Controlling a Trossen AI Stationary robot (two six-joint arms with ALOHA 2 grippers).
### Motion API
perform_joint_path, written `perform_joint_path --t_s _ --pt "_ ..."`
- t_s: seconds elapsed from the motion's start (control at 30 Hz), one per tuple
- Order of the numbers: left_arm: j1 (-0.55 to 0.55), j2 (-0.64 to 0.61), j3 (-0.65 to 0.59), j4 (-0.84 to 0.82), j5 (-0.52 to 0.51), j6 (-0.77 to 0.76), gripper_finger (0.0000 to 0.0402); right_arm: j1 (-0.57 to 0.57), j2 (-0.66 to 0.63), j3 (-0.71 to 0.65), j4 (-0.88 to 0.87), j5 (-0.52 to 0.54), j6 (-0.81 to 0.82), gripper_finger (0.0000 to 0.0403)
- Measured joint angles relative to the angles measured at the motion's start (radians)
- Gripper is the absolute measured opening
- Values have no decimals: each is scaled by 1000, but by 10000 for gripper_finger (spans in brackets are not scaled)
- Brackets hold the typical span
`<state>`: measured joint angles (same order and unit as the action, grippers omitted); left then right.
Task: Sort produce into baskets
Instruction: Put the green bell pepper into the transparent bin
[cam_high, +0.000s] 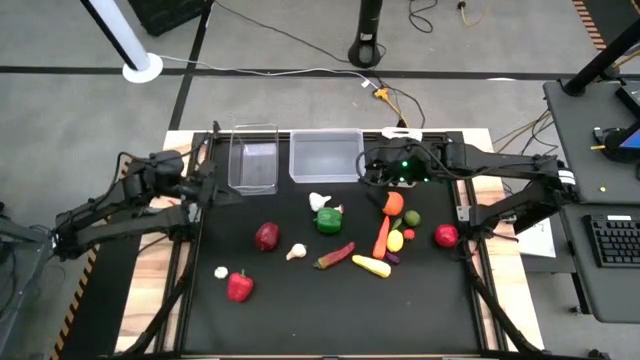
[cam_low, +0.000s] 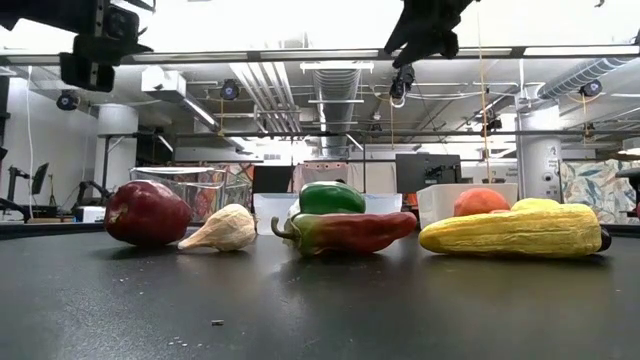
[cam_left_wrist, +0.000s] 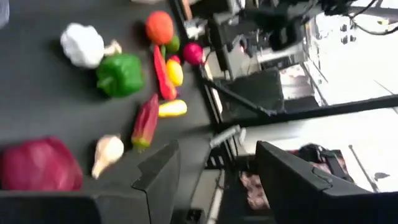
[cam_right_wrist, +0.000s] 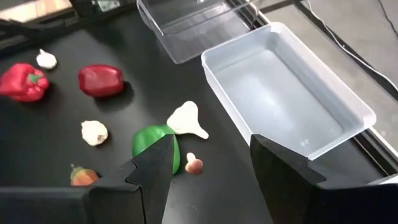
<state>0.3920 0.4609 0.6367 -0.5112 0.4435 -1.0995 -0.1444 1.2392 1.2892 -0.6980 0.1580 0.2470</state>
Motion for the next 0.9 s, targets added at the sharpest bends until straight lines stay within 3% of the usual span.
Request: perform_joint_path --t_s 0.17,0.37,0.5,0.7,0.9 --pt "-49 55 68 -7 -141 87 192 0 14 0 0 -1 3 203" --pt "-119 122 159 -52 -322 332 192 0 34 22 -2 0 4 203" --pt "-161 150 206 -111 -410 414 192 0 46 40 -42 0 -1 210" --pt "-190 169 230 -178 -517 468 192 0 83 66 -72 0 -27 280" --pt "-190 190 198 -163 -503 399 192 7 151 74 -82 -28 -98 357"
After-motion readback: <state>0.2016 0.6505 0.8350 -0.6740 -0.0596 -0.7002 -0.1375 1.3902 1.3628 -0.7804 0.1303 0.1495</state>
